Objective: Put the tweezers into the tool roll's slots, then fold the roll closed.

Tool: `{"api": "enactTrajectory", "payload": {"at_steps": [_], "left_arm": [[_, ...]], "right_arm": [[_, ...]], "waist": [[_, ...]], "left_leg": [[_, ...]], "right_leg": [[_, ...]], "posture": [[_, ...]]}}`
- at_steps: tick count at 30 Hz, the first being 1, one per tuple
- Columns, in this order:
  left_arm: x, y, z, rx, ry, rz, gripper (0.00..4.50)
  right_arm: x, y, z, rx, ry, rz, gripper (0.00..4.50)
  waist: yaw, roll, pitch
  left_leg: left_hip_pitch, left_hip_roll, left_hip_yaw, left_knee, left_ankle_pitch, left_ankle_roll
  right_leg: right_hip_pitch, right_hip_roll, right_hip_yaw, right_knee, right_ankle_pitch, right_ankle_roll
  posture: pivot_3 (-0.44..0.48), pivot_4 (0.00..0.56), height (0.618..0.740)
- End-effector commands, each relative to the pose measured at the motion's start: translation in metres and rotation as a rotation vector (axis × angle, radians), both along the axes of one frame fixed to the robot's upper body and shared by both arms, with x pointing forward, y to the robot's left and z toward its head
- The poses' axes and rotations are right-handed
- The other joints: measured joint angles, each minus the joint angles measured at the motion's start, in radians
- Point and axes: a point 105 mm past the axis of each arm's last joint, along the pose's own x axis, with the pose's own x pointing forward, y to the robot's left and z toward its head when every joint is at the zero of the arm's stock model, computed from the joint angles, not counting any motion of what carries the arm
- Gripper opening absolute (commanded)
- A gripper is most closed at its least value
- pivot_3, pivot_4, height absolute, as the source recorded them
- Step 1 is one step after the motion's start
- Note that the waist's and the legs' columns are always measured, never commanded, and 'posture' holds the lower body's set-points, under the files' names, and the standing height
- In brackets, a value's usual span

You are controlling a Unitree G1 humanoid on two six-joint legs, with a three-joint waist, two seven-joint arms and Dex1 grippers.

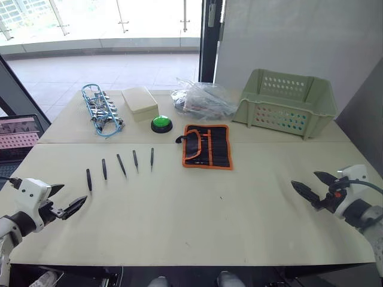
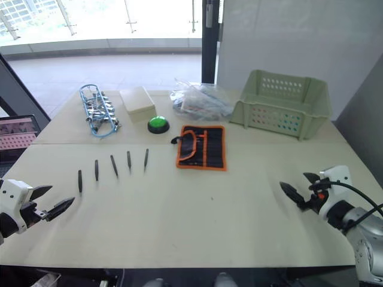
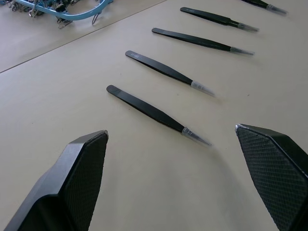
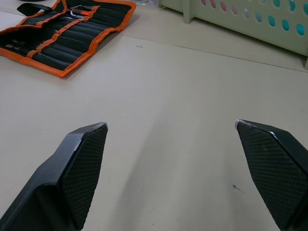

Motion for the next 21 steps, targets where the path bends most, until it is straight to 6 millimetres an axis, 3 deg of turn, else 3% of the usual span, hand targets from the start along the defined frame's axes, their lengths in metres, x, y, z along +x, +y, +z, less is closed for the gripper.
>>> {"api": "enactTrajectory", "payload": {"at_steps": [1,9,13,15,17,21], "left_arm": [[-0.002,0.004,0.014,-0.004,-0.039,0.006,4.49],[-0.005,-0.002,0.015,-0.029,-0.029,-0.003,4.49],[-0.006,-0.019,0.02,-0.041,-0.056,-0.03,4.49],[-0.008,-0.036,0.026,-0.095,-0.072,-0.045,4.49],[-0.012,-0.061,0.032,-0.194,-0.078,-0.111,4.49],[-0.02,-0.102,0.035,-0.284,-0.081,-0.218,4.49]], "right_arm": [[0.0,-0.002,0.017,-0.028,-0.067,0.0,4.5],[0.004,0.003,0.02,-0.001,-0.079,0.002,4.5],[0.016,0.015,0.025,0.046,-0.089,0.013,4.5],[0.028,0.028,0.027,0.041,-0.083,0.025,4.5],[0.035,0.055,0.025,0.018,-0.045,0.098,4.5],[0.055,0.087,0.031,0.022,-0.031,0.071,4.5]], "waist": [[0.0,0.0,0.0],[0.0,0.0,0.0],[-0.003,0.0,0.0],[-0.004,0.0,0.0],[-0.005,0.0,0.0],[-0.002,0.0,0.0]], "left_leg": [[0.0,0.0,0.0,0.0,0.0,0.0],[0.0,0.0,0.0,0.0,0.0,0.0],[0.0,0.0,0.0,0.0,0.0,0.0],[0.0,0.0,0.001,0.0,0.0,0.0],[0.0,0.001,0.001,0.001,0.0,0.0],[0.0,0.001,0.001,0.001,0.0,0.0]], "right_leg": [[0.0,0.0,0.0,0.0,0.0,0.0],[0.0,0.0,0.0,0.0,0.0,0.0],[0.0,0.0,0.001,0.0,0.0,0.0],[0.0,0.0,0.001,0.001,0.0,0.0],[0.0,0.0,0.001,0.001,0.0,0.0],[-0.001,0.0,0.001,0.002,0.0,0.0]], "posture": [[0.0,0.15,0.74],[0.0,0.15,0.74],[0.0,0.15,0.74],[0.0,0.15,0.74],[0.0,0.15,0.74],[0.0,0.15,0.74]]}}
